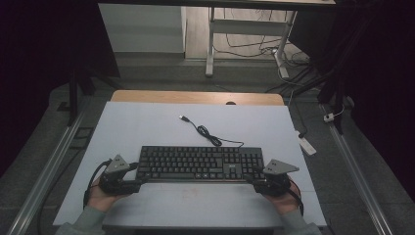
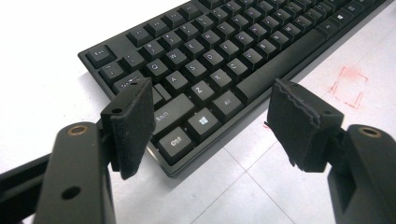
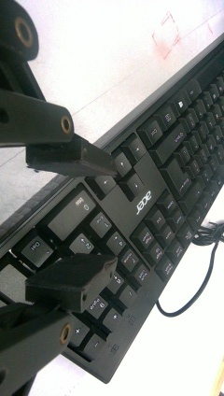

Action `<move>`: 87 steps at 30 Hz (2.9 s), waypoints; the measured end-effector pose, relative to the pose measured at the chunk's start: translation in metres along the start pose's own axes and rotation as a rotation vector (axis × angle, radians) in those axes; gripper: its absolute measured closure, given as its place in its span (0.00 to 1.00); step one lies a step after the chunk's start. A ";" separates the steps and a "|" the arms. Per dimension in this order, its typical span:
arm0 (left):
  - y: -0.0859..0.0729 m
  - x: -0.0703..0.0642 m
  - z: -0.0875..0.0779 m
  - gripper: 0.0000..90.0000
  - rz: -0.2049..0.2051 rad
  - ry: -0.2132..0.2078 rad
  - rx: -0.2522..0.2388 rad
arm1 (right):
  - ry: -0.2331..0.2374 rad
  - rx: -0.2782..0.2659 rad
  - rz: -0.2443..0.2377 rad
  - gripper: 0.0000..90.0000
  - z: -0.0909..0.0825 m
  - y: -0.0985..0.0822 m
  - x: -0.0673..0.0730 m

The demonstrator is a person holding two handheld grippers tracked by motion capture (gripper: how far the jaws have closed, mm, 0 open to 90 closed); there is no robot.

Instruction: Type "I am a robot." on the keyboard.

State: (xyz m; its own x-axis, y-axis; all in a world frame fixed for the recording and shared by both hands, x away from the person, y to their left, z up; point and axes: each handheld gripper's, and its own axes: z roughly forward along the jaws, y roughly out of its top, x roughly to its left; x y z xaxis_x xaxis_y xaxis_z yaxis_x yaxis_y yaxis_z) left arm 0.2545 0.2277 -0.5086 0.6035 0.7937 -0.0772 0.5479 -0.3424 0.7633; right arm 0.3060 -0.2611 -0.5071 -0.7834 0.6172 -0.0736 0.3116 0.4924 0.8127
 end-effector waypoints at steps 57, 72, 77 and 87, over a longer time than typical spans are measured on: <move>0.007 0.006 0.000 0.74 -0.063 -0.034 -0.048 | 0.115 -0.062 -0.006 1.00 0.034 0.050 0.028; 0.009 0.007 0.007 0.99 -0.041 -0.012 -0.019 | 0.152 -0.050 -0.019 1.00 0.067 0.073 0.043; 0.010 0.006 0.014 0.99 -0.023 0.010 0.015 | 0.157 -0.033 -0.025 1.00 0.080 0.080 0.047; 0.010 0.011 0.025 0.99 -0.018 0.051 0.051 | 0.172 -0.010 -0.037 0.99 0.102 0.093 0.055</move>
State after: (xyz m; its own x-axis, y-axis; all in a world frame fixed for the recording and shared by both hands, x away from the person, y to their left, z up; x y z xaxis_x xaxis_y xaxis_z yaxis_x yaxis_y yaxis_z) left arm 0.2807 0.2205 -0.5176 0.5633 0.8243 -0.0570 0.5880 -0.3514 0.7286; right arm 0.3468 -0.1189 -0.4943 -0.8750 0.4842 -0.0047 0.2757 0.5062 0.8171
